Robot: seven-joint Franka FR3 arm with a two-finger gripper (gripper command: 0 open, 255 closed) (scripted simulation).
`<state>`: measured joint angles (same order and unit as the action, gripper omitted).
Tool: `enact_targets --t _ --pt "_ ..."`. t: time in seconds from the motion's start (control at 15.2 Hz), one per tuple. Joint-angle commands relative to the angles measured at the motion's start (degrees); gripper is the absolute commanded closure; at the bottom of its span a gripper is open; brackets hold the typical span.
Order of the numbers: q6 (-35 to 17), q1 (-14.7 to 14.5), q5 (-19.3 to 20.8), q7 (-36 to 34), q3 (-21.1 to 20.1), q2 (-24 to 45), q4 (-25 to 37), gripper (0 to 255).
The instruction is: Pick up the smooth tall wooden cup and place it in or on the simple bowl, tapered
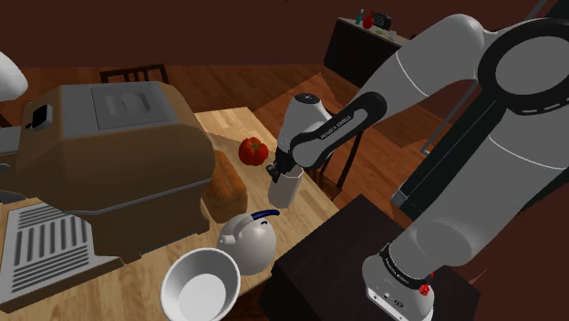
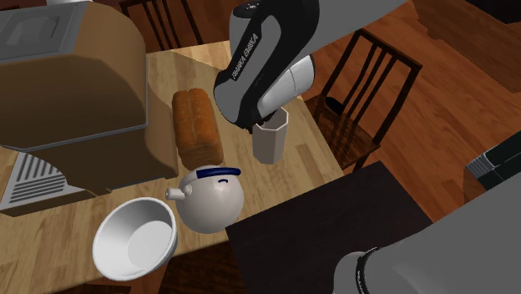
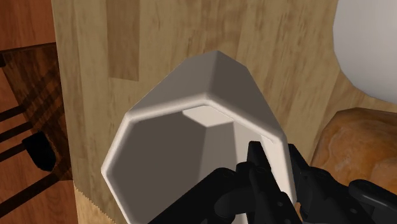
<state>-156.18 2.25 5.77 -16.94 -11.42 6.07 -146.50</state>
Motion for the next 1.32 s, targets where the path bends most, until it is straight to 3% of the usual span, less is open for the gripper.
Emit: enact_targets --t 0.0,1.25 --pt "-0.01 0.01 0.01 0.00 0.01 0.02 0.00 255" --pt "16.08 -0.22 -6.41 4.88 -0.52 -13.77 2.66 255"
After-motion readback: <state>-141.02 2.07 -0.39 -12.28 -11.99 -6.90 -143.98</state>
